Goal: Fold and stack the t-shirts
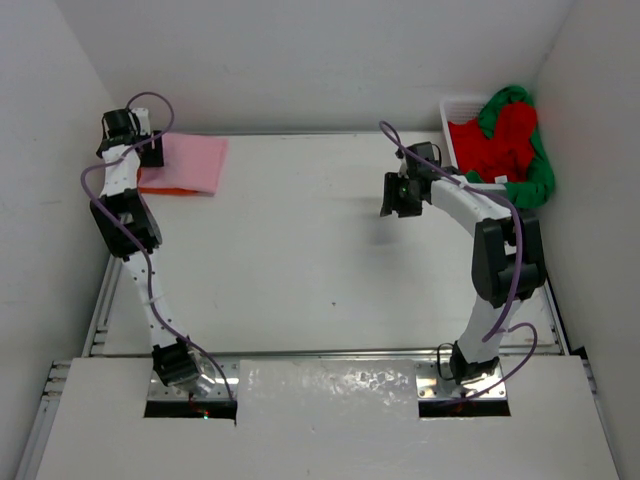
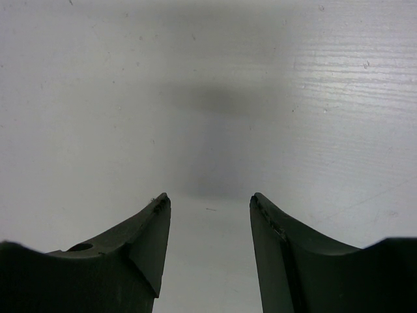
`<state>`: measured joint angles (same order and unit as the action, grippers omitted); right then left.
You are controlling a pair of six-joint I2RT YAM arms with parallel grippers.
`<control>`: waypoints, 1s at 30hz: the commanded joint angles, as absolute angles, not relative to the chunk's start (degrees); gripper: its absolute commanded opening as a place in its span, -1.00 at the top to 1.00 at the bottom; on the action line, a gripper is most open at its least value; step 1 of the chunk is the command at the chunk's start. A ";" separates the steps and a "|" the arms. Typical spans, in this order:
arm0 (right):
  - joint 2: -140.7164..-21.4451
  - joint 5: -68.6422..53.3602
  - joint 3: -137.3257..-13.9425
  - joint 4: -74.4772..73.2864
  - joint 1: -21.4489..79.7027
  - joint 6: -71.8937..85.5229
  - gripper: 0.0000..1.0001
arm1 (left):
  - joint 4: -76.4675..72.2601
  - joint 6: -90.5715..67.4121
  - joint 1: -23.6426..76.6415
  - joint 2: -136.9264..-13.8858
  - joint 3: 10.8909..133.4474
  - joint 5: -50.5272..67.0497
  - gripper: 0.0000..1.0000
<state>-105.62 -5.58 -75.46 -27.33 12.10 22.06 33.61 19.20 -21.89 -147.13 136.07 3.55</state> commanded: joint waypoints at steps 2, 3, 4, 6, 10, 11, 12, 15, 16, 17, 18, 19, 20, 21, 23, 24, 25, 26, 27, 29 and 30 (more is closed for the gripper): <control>-104.33 -5.98 -77.43 -26.98 12.13 21.18 -0.01 | 30.41 18.02 -22.85 -143.97 135.18 0.09 -0.47; -104.33 -6.06 -77.43 -26.98 12.13 21.09 -0.02 | 30.50 17.76 -22.85 -143.88 135.18 -1.65 -0.50; -104.24 -6.24 -77.34 -27.07 12.13 21.09 -0.02 | 30.50 17.32 -22.94 -143.53 135.09 -3.58 -0.51; -104.06 -6.15 -77.17 -27.07 12.13 21.09 -0.02 | 30.32 15.48 -23.11 -142.47 135.18 -5.79 -0.53; -103.54 -6.15 -76.47 -26.72 12.04 21.09 -0.02 | 29.27 13.19 -23.90 -140.72 134.21 -12.21 -0.54; -103.36 -6.15 -76.38 -26.72 12.13 21.09 -0.02 | 29.35 13.10 -23.99 -140.63 134.03 -12.48 -0.54; -103.19 -6.07 -76.29 -26.72 12.04 21.01 -0.01 | 29.44 12.75 -24.08 -140.63 134.03 -12.39 -0.54; -102.57 -5.89 -76.03 -26.72 12.13 20.74 -0.02 | 30.32 11.95 -24.43 -140.10 133.16 -7.42 -0.54; -102.31 -5.89 -75.85 -26.72 12.13 20.74 -0.02 | 30.06 12.30 -24.43 -139.58 132.28 -5.47 -0.54; -102.13 -5.89 -75.85 -26.72 12.13 20.57 -0.02 | 29.88 12.04 -24.35 -138.35 131.32 -3.80 -0.54; -102.13 -5.89 -75.85 -26.89 12.13 20.57 -0.02 | 29.62 11.87 -24.26 -137.82 130.18 -1.26 -0.54; -101.95 -5.89 -75.94 -27.16 12.13 20.48 -0.02 | 29.97 11.34 -24.26 -137.55 130.08 -0.45 -0.54; -101.95 -5.89 -76.02 -27.25 12.13 20.57 -0.02 | 30.32 11.25 -24.34 -137.20 130.25 -0.09 -0.54; -101.95 -5.98 -76.03 -27.25 12.13 20.48 -0.02 | 30.67 11.25 -24.26 -137.02 130.25 2.26 -0.55; -101.78 -5.98 -76.11 -27.25 12.13 20.65 -0.02 | 31.90 11.25 -24.35 -135.97 130.25 3.51 -0.56; -101.78 -5.98 -76.11 -27.25 12.13 20.57 -0.02 | 32.77 11.42 -24.35 -135.36 130.25 4.04 -0.56; -101.60 -5.98 -76.03 -27.16 12.13 20.57 -0.02 | 33.22 11.86 -24.35 -133.61 129.99 4.83 -0.56; -101.51 -5.98 -75.94 -27.16 12.13 20.65 -0.02 | 33.40 12.74 -24.35 -132.29 128.42 7.97 -0.56; -101.51 -5.98 -75.76 -27.07 12.13 20.74 -0.02 | 32.79 15.53 -24.00 -130.54 126.67 9.65 -0.56; -101.34 -6.06 -75.59 -26.98 12.13 20.83 -0.02 | 31.47 20.89 -22.86 -123.95 118.53 12.55 -0.55; -101.34 -6.33 -75.32 -26.98 12.13 20.83 -0.02 | 31.20 28.75 -20.68 -121.49 115.08 13.87 -0.55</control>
